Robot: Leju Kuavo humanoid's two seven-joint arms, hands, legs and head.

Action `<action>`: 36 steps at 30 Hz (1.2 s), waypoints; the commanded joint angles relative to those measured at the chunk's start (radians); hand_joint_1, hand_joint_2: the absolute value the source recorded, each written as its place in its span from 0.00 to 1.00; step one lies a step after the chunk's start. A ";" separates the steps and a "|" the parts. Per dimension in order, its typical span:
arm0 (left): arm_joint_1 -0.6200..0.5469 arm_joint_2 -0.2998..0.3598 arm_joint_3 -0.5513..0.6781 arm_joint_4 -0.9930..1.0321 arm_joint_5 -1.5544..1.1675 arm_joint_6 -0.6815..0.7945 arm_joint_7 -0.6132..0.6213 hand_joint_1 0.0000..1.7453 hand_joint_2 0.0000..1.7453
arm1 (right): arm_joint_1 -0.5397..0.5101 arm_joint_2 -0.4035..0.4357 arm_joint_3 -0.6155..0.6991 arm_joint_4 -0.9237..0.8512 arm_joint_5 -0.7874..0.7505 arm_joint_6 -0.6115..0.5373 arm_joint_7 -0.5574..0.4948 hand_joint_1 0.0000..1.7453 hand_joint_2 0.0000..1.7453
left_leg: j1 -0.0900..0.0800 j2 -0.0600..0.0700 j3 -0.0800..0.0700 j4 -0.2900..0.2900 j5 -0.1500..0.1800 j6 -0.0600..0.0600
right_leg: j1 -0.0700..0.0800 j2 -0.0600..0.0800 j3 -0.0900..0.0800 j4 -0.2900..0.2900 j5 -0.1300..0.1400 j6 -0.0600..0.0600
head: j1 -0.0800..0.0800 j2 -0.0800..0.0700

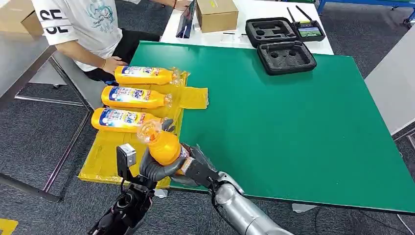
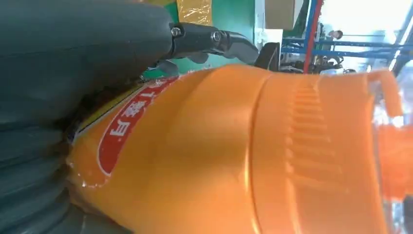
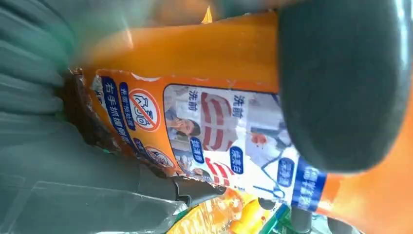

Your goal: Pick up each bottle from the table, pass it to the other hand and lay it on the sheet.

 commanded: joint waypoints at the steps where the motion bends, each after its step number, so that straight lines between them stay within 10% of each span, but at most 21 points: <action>1: -0.067 -0.006 -0.013 0.044 0.011 0.058 -0.029 1.00 1.00 | -0.043 0.001 0.076 0.071 -0.032 0.006 -0.002 1.00 1.00 | 0.000 -0.002 0.002 0.000 0.000 0.001 | 0.000 -0.002 0.002 0.000 -0.001 -0.001 | 0.000 0.000; 12: -0.059 -0.003 -0.007 0.033 0.023 0.073 -0.042 1.00 1.00 | -0.047 -0.004 0.093 0.061 -0.048 -0.011 -0.002 1.00 1.00 | -0.001 -0.002 0.008 0.000 -0.003 0.002 | 0.000 -0.003 0.008 0.000 -0.004 -0.002 | 0.000 0.000; 14: -0.048 -0.001 0.001 0.017 0.032 0.088 -0.051 1.00 1.00 | -0.050 -0.006 0.099 0.055 -0.065 -0.022 -0.002 0.84 1.00 | -0.001 -0.002 0.005 0.000 -0.002 0.001 | 0.000 -0.003 0.006 0.000 -0.003 -0.002 | 0.000 0.000; 16: -0.037 0.003 0.011 0.001 0.033 0.108 -0.063 1.00 1.00 | -0.058 -0.005 0.109 0.070 -0.062 -0.041 -0.002 0.00 1.00 | 0.000 -0.001 0.003 0.000 -0.001 0.001 | 0.000 -0.001 0.003 0.000 -0.001 -0.001 | 0.000 0.000; 18: -0.030 0.010 0.013 -0.014 0.034 0.118 -0.071 1.00 1.00 | -0.065 0.001 0.106 0.088 -0.065 -0.057 -0.002 0.00 1.00 | -0.001 0.000 0.003 0.000 -0.001 0.001 | 0.000 -0.001 0.003 0.000 -0.001 -0.001 | 0.000 0.000; 19: -0.026 0.014 0.016 -0.022 0.035 0.130 -0.076 1.00 1.00 | -0.071 0.006 0.102 0.101 -0.064 -0.063 -0.002 0.00 0.00 | -0.001 0.000 0.005 0.000 -0.002 0.001 | 0.000 -0.001 0.005 0.000 -0.003 -0.002 | 0.000 0.000; 36: -0.063 0.079 0.270 -0.080 -0.307 0.597 -0.127 1.00 1.00 | 0.096 -0.107 0.058 -0.524 -0.292 -0.100 -0.002 0.00 0.00 | 0.000 0.000 0.001 0.000 0.000 0.001 | 0.000 -0.001 0.001 0.000 0.000 -0.001 | 0.000 0.000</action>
